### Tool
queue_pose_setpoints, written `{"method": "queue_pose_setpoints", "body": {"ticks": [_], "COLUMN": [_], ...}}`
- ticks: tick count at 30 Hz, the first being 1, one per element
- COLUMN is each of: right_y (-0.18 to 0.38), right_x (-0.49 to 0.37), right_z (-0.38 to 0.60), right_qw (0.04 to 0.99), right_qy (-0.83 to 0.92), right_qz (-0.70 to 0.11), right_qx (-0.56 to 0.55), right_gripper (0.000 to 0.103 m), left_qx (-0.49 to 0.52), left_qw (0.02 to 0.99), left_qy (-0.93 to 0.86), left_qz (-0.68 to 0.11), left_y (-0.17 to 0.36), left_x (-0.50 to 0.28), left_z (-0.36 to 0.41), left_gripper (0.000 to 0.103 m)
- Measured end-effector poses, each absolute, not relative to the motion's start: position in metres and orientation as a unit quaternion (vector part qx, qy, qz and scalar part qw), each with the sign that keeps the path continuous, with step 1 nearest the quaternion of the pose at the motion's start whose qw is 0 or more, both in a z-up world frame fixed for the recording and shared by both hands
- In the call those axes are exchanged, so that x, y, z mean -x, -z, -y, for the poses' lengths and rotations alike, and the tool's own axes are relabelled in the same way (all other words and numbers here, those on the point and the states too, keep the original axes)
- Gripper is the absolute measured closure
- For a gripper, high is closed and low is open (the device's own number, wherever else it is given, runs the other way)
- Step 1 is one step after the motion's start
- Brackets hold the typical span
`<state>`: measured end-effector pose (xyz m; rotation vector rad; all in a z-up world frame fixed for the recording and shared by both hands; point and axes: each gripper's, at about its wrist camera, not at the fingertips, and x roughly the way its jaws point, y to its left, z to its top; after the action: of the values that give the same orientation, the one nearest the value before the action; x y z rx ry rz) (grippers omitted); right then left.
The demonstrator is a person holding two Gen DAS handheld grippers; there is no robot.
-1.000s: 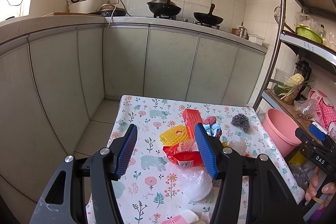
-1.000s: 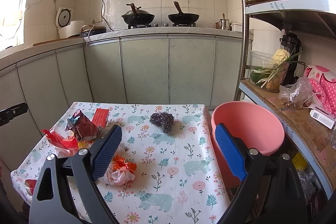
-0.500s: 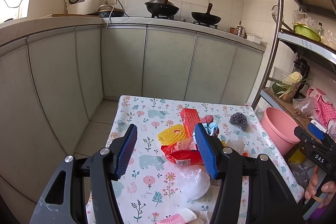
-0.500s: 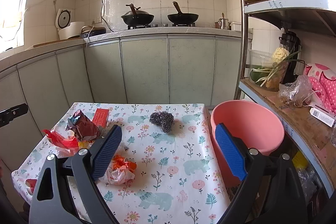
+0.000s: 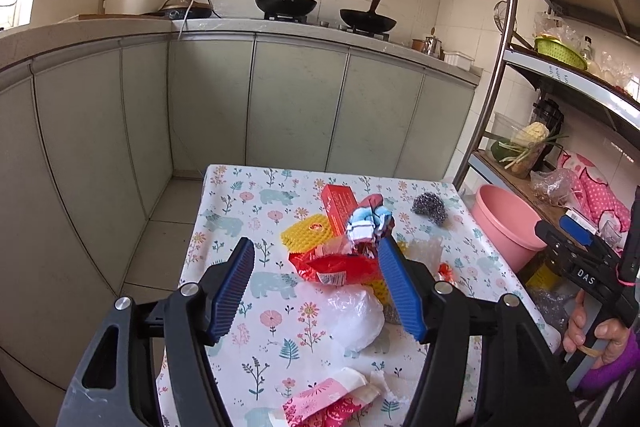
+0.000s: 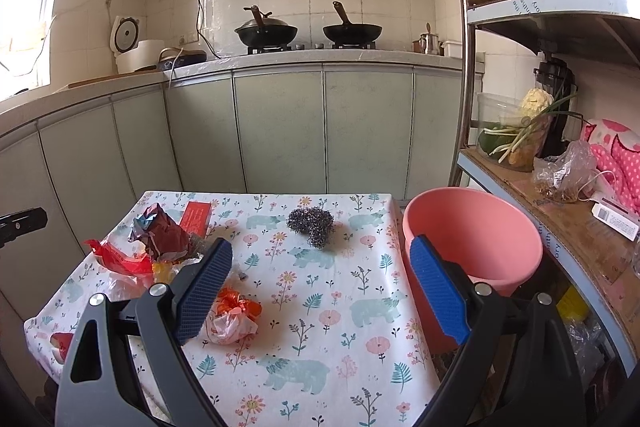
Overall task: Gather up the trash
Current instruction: 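Grasp the pink-printed paper cup with the left gripper while the right gripper grasps the white foam strip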
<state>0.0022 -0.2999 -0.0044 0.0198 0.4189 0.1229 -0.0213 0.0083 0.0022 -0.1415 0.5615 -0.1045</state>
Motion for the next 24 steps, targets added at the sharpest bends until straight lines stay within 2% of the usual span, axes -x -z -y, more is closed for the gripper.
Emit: {"method": "queue_pose_setpoints", "body": {"ticks": [12, 17, 24], "right_y": [0.018, 0.025, 0.044], "right_x": [-0.002, -0.002, -0.011], "right_z": [0.298, 0.293, 0.273], "right_qw": [0.968, 0.959, 0.878], "right_qy": [-0.093, -0.125, -0.299], "right_qz": [-0.232, -0.253, -0.372], "right_qx": [-0.010, -0.010, -0.047], "right_gripper": [0.012, 0.012, 0.012], "left_qx": [-0.007, -0.024, -0.048], "left_qw": [0.929, 0.914, 0.899], "left_qy": [0.138, 0.139, 0.147], "left_qz": [-0.344, -0.381, -0.409], "left_y": [0.030, 0.052, 0.072], "left_x": [0.055, 0.054, 0.052], "left_z": [0.002, 0.003, 0.007], "left_gripper": [0.040, 0.049, 0.074]}}
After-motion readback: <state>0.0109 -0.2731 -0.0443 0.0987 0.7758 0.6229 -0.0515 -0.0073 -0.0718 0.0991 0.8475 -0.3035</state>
